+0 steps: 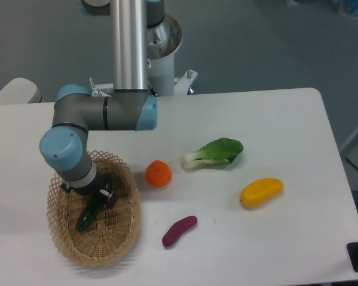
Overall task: Pick up the cucumber from the basket
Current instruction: 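Lower the gripper onto the green cucumber and close on it, then lift the cucumber out of the basket toward the sweet potato, then carry the held cucumber over beside the yellow fruit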
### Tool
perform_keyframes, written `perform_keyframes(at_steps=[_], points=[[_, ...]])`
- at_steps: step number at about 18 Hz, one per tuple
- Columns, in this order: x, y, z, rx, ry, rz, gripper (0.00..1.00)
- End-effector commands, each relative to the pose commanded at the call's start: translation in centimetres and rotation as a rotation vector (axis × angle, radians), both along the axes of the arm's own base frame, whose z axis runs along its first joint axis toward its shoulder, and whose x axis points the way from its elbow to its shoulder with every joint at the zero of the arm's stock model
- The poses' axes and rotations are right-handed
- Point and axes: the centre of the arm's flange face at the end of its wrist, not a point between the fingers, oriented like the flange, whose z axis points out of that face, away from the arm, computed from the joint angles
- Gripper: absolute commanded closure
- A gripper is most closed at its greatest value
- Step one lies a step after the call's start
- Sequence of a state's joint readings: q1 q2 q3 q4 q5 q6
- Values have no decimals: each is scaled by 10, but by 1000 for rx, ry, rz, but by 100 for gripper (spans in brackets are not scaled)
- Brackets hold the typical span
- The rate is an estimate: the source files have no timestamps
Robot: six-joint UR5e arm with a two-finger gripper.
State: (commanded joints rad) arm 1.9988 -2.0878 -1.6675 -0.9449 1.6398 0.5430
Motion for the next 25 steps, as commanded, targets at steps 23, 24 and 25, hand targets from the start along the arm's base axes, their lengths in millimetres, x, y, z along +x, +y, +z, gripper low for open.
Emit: perform_keyframes(at_steps=[23,24,25], points=[[-268,-87,160,147,145,-273,68],[-280,-96,161,132,141,-299,68],[-291,-106,162,121,138,-323,68]])
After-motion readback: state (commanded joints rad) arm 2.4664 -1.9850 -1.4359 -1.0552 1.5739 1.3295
